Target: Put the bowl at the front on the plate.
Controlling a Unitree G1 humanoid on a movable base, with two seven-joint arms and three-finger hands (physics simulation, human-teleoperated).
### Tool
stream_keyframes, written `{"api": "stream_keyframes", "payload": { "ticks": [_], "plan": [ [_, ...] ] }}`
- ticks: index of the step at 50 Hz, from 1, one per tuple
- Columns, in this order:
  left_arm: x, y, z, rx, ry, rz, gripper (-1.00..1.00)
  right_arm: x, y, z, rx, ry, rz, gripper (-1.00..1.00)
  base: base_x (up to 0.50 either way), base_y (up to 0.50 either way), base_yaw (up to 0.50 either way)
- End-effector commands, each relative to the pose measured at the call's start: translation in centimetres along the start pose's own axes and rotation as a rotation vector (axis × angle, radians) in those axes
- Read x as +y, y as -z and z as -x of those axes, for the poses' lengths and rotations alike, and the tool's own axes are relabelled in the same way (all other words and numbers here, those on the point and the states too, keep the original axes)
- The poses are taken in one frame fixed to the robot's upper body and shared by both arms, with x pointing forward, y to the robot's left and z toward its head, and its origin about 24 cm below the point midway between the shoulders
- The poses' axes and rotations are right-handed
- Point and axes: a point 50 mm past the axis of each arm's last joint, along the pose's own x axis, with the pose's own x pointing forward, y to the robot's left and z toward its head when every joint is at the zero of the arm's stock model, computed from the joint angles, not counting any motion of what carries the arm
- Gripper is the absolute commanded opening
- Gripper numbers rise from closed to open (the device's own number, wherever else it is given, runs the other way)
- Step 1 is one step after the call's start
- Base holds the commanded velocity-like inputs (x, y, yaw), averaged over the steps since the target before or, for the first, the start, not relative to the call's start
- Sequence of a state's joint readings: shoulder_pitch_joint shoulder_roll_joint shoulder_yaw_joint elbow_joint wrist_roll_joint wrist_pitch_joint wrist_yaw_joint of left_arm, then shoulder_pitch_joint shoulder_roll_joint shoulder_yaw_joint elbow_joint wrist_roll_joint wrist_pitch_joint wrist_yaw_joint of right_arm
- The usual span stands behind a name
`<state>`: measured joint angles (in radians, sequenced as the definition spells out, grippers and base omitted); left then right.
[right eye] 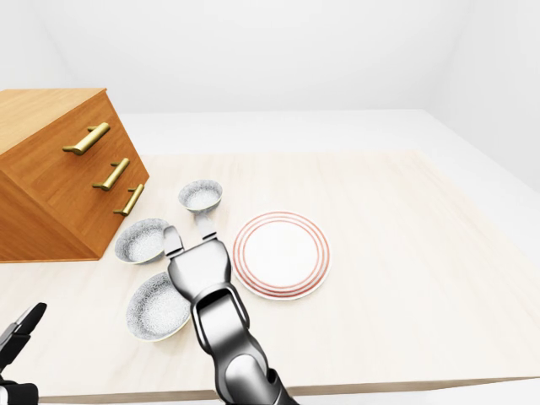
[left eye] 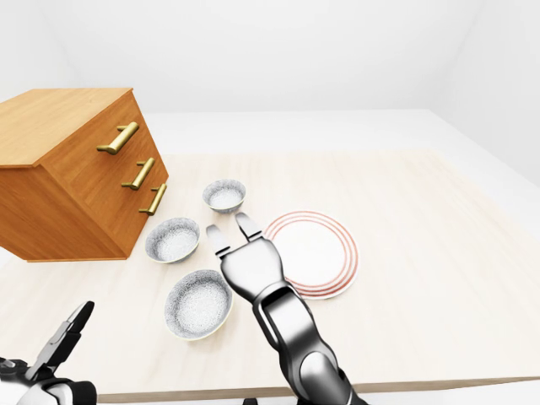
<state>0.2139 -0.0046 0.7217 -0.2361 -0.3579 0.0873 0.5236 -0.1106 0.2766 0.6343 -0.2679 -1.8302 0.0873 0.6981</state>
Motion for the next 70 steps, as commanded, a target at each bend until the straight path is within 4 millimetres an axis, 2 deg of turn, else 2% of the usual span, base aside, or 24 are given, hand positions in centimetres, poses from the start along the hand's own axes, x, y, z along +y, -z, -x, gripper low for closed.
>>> {"api": "stream_keyframes", "payload": {
  "ticks": [1,14,18,21,36,70],
  "plan": [
    [0.0,-0.1,0.0,-0.004,-0.001,0.005,1.00,1.2,-2.0,0.2,-0.086,-0.052,0.000,1.00,0.00,0.00,0.00],
    [-0.1,0.1,0.0,0.004,0.000,-0.001,1.00,4.3,-4.0,0.4,-0.225,-0.174,0.062,1.00,0.00,0.00,0.00],
    [-0.1,0.1,0.0,0.004,0.002,-0.001,1.00,4.5,-3.8,0.4,-0.169,-0.171,0.126,1.00,0.00,0.00,0.00],
    [-0.1,0.0,0.0,0.002,0.001,0.000,1.00,5.0,-4.0,0.4,-0.250,-0.196,0.088,1.00,0.00,0.00,0.00],
    [0.0,0.0,0.0,0.001,0.001,0.000,1.00,6.6,-5.0,0.3,-0.301,-0.266,0.115,1.00,0.00,0.00,0.00],
    [-0.1,0.2,0.0,0.006,0.002,-0.003,1.00,6.9,-5.1,0.1,-0.295,-0.280,0.130,1.00,0.00,0.00,0.00]
  ]
}}
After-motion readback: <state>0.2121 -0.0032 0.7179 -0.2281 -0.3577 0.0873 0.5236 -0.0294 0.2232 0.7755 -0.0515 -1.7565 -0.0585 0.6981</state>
